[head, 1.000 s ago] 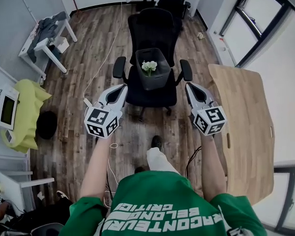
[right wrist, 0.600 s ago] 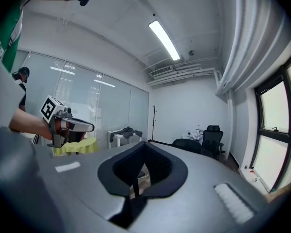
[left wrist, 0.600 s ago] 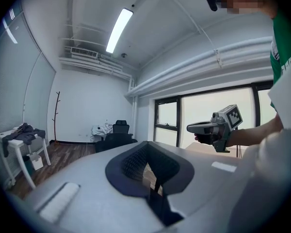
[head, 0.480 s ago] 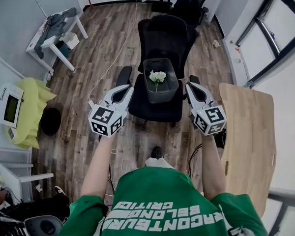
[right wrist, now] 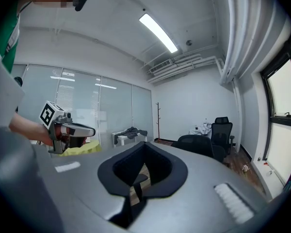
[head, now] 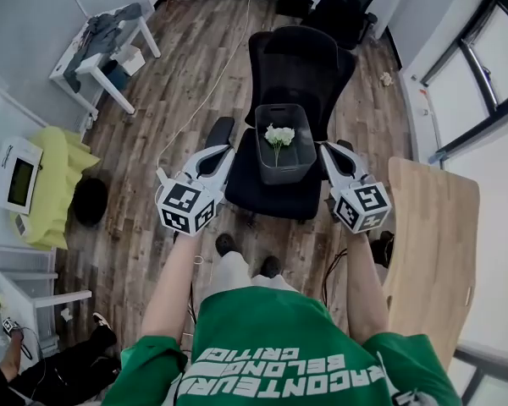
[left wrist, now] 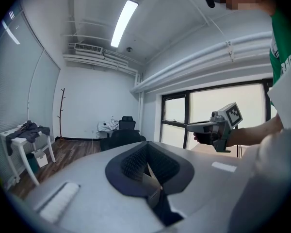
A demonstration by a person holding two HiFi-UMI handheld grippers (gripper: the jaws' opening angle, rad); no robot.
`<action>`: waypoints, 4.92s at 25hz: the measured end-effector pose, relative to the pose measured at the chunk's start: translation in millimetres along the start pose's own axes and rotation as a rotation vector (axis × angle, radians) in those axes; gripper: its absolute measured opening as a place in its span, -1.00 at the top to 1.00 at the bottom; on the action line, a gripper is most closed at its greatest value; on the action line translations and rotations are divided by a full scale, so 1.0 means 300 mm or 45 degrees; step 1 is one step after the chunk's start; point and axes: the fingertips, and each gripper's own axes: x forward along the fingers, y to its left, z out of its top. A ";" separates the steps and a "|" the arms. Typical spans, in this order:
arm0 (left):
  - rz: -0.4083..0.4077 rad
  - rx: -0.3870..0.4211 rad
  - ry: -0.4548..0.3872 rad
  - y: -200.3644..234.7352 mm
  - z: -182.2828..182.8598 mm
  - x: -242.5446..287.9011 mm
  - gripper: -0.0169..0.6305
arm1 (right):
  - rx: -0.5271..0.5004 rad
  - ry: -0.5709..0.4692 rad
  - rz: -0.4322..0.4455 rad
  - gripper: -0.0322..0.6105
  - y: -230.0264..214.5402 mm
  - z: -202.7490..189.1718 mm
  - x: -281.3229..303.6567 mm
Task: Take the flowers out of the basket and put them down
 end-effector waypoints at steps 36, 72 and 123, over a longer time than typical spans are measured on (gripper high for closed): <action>-0.329 -0.168 0.080 0.703 -0.077 0.693 0.90 | 0.169 0.240 -0.224 0.88 -0.345 -0.200 0.758; -0.249 -0.424 0.421 0.631 -0.713 1.089 0.90 | 0.427 0.583 -0.120 0.88 -0.687 -0.951 1.034; -0.217 -0.723 0.518 0.498 -1.347 1.159 0.90 | 0.791 1.096 -0.167 0.33 -0.663 -2.133 1.108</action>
